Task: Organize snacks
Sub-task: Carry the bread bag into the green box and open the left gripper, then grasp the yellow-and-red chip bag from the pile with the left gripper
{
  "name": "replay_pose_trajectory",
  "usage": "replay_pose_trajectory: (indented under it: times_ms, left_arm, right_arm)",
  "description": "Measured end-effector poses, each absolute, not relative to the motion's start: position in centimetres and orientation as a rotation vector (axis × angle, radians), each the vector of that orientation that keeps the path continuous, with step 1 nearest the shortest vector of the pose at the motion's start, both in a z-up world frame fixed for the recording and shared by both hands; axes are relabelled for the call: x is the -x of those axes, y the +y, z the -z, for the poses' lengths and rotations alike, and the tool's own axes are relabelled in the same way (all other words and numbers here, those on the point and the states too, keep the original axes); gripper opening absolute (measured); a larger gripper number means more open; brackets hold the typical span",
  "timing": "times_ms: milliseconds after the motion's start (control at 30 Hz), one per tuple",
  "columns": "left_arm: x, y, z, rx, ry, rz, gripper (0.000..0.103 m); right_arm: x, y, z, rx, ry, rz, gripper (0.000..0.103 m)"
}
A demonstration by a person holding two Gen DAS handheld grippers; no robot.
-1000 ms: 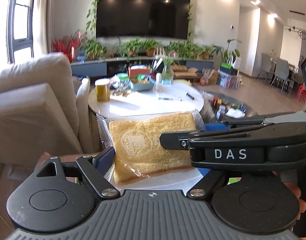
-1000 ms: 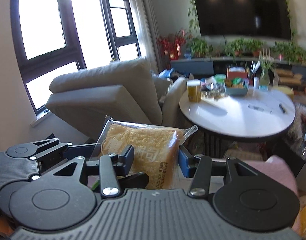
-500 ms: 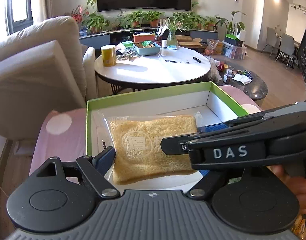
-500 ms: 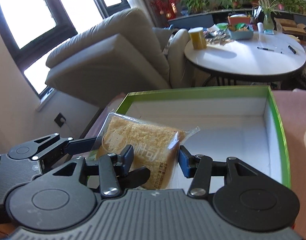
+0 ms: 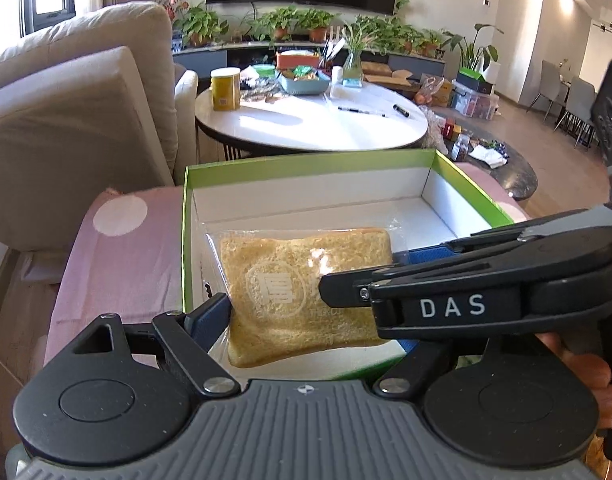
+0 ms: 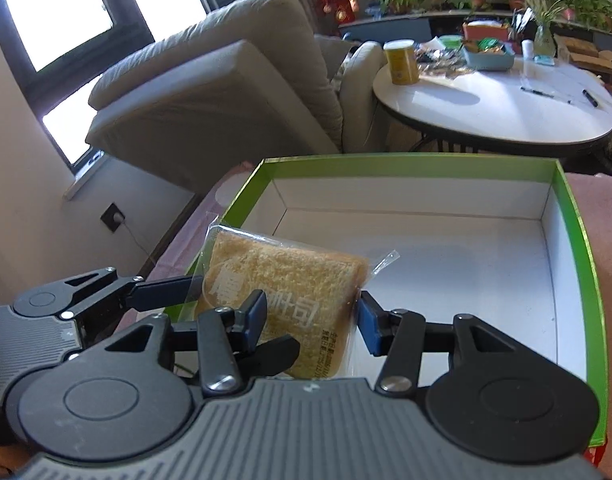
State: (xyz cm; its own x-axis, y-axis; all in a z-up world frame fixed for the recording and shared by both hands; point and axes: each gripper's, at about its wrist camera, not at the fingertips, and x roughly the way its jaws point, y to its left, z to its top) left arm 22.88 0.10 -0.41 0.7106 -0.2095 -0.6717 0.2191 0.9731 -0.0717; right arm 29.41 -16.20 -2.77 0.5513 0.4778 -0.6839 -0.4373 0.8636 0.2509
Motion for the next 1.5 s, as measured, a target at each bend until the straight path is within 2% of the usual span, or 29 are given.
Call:
replay_pose_trajectory:
  times_ms: [200, 367, 600, 1000, 1200, 1500]
  left_arm:
    - [-21.7, 0.4, 0.1, -0.043, 0.713, 0.209, 0.082]
    - [-20.2, 1.2, -0.9, 0.0, 0.673, 0.204, 0.083]
    - [-16.8, 1.3, -1.8, 0.021, 0.625, 0.224, 0.083]
    - [-10.0, 0.3, -3.0, 0.008, 0.546, 0.275, 0.084]
    - [-8.3, -0.9, -1.9, -0.037, 0.594, 0.307, 0.085]
    - [-6.5, 0.8, 0.7, 0.018, 0.668, 0.274, 0.085]
  right_arm:
    - [-29.2, -16.1, 3.5, -0.071, 0.84, -0.569, 0.086]
    - [-28.1, -17.1, 2.1, -0.106, 0.78, -0.581, 0.086]
    - [-24.5, -18.9, 0.3, -0.117, 0.693, -0.585, 0.086]
    - [-18.6, -22.6, 1.3, -0.212, 0.683, -0.519, 0.086]
    - [-17.3, -21.8, 3.1, -0.221, 0.746, -0.536, 0.086]
    - [-14.8, -21.3, 3.3, -0.259, 0.714, -0.591, 0.086]
